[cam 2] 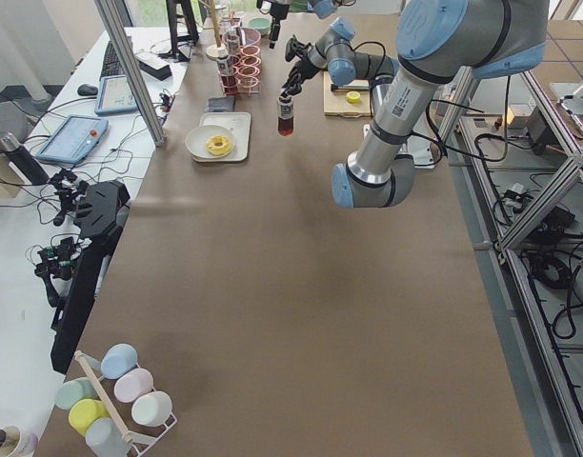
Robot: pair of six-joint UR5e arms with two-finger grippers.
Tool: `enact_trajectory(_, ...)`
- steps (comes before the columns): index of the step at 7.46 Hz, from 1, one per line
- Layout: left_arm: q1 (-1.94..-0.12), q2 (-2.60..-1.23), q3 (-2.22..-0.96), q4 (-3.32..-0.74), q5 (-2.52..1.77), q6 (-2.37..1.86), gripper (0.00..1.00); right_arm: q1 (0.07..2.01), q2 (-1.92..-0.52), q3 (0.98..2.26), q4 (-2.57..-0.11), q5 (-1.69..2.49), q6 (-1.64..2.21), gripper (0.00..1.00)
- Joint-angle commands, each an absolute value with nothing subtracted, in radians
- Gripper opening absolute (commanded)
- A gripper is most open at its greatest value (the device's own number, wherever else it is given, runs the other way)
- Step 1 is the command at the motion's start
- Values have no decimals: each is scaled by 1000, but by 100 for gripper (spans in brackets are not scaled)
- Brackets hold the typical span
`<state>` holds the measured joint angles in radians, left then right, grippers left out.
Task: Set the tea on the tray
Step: 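Lift the bottle with the left gripper and carry it to the white tray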
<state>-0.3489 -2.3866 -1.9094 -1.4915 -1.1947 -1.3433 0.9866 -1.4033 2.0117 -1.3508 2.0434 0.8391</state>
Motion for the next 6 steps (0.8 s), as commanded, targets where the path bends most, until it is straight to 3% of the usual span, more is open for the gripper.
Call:
enact_trajectory(1, -470, -2515, -1806, -1476, -1288, -1338, 0, 1105, -1471, 2014, -1355, 2179, 835, 100)
enact_trajectory(3, -555, -2649, -1633, -1491, -1351, -1292, 0, 1194, -1567, 2011, -1358, 2293, 755, 100)
enact_trajectory(6, -639, -2870, -1250, -1622, -1387, -1250, 0, 1316, -1762, 1982, -1406, 2307, 452, 100)
